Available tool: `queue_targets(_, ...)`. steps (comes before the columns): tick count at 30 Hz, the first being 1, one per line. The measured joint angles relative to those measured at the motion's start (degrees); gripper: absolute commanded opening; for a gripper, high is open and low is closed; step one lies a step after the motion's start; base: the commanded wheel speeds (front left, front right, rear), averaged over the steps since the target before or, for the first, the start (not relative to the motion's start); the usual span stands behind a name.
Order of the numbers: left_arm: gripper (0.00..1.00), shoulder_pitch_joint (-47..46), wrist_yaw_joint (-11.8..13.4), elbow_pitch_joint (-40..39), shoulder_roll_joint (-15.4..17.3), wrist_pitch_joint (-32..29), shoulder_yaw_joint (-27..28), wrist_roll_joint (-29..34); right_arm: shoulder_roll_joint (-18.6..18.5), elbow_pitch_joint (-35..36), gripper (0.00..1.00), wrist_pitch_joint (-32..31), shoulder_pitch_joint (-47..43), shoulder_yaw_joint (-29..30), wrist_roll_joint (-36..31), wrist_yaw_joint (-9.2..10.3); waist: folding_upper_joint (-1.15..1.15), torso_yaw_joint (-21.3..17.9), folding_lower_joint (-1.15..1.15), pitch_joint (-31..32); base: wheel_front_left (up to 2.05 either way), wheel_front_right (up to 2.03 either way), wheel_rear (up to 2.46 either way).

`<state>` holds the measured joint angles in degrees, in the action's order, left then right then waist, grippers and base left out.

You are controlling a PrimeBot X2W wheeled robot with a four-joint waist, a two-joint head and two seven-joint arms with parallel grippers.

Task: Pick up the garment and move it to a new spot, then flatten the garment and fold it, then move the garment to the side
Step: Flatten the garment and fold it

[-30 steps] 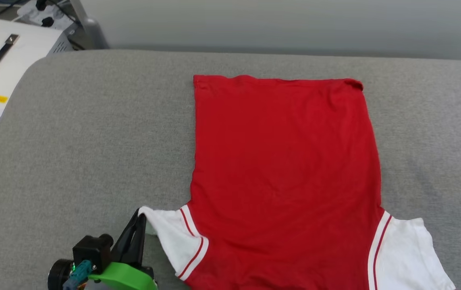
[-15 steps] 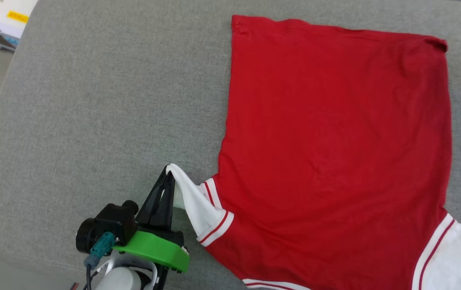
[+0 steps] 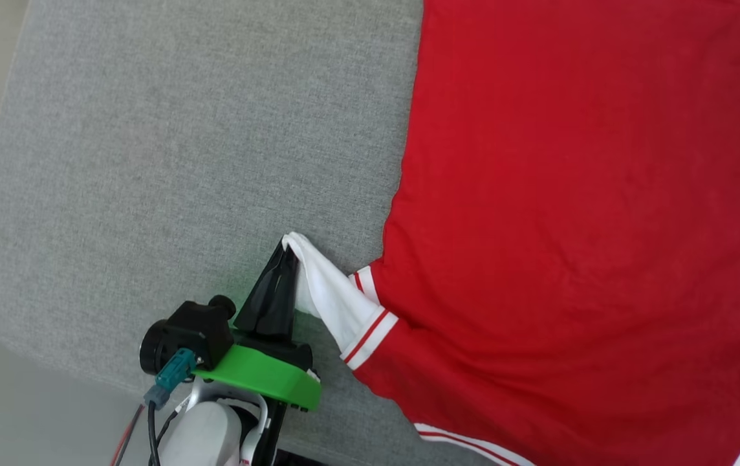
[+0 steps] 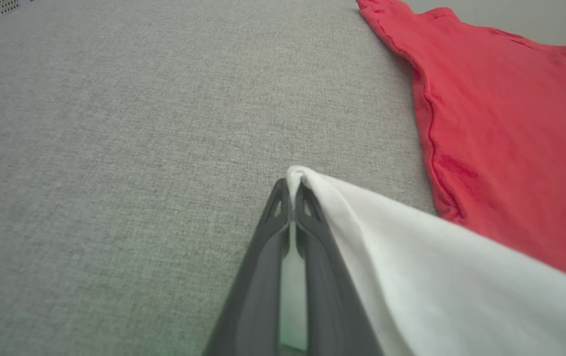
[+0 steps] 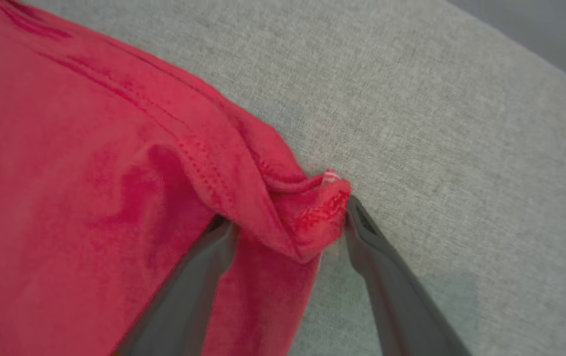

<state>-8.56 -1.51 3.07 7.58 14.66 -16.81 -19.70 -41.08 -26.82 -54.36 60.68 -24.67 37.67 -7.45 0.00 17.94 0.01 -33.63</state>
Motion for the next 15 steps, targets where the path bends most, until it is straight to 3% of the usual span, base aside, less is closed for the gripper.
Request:
queue_targets(4,0.00,-0.1,-1.1,0.9,-0.9,0.0,1.1,1.0,-1.2,0.5,1.00,-1.0,-0.2,0.2,1.0,-0.01,0.00,1.0,-0.01,-1.4,0.00,0.00,0.00)
queue_targets(5,0.00,-0.1,-1.4,1.1,-1.1,0.0,1.5,1.2,-1.5,0.5,0.91,-1.2,-0.2,0.3,1.3,-0.01,0.00,1.1,-0.01,-1.6,0.00,0.00,0.00)
queue_targets(6,0.00,-0.1,-1.6,1.3,-1.3,0.0,1.9,1.3,-1.7,0.7,0.00,-1.2,-0.2,0.3,1.5,-0.02,0.00,1.2,-0.01,-1.7,0.00,0.00,0.00)
queue_targets(15,0.00,0.0,-3.3,3.2,-2.3,0.0,4.8,3.2,-0.4,-0.6,0.00,4.6,-2.0,1.4,1.9,-0.03,0.00,-0.1,-0.01,1.1,0.00,0.00,0.00)
